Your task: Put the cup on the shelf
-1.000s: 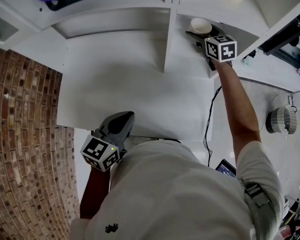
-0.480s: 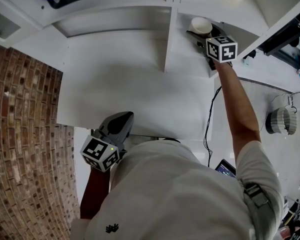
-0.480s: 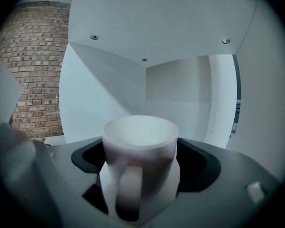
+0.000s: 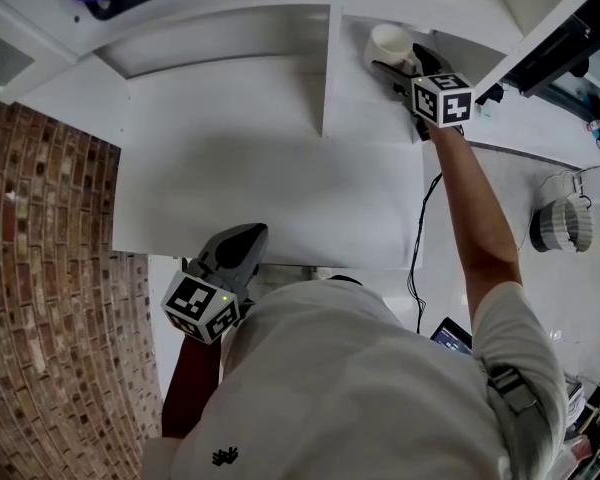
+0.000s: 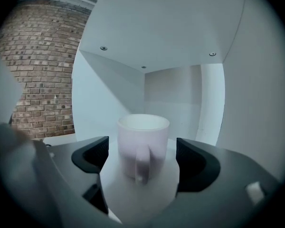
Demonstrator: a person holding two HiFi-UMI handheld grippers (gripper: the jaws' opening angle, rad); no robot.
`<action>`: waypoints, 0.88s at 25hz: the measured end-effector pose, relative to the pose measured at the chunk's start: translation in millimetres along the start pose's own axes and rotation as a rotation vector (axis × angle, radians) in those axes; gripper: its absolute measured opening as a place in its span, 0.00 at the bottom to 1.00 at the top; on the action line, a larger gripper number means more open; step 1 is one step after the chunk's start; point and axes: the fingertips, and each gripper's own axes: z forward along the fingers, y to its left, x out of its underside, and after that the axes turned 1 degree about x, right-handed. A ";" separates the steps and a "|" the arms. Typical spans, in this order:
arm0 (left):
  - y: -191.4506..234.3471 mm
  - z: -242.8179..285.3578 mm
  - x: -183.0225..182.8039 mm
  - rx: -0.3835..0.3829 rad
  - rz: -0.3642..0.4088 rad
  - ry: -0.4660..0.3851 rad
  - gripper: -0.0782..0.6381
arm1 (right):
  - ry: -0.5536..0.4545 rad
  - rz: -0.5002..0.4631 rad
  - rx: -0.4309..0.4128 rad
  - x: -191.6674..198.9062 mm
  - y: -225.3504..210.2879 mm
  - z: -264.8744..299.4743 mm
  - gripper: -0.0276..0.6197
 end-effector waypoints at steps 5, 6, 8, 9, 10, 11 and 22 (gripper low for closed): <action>-6.4 -6.9 6.0 0.026 0.012 0.017 0.12 | -0.007 0.007 0.031 3.1 4.6 -19.2 0.73; -7.6 -8.6 7.0 0.029 0.011 0.018 0.12 | -0.007 0.008 0.038 4.4 5.5 -22.8 0.73; -9.9 -12.5 9.3 0.037 0.008 0.016 0.12 | -0.007 0.012 0.050 7.4 7.4 -30.2 0.72; -10.8 -14.9 10.6 0.042 0.008 0.016 0.12 | -0.007 0.015 0.057 8.7 8.7 -34.0 0.71; -11.6 -17.7 11.8 0.046 0.011 0.016 0.12 | -0.008 0.018 0.063 9.6 10.4 -37.9 0.70; -12.2 -20.8 13.0 0.050 0.015 0.016 0.12 | -0.010 0.020 0.071 10.1 12.6 -42.0 0.69; -21.3 -63.9 28.8 0.087 0.049 0.021 0.12 | -0.051 0.032 0.161 13.0 46.8 -92.6 0.42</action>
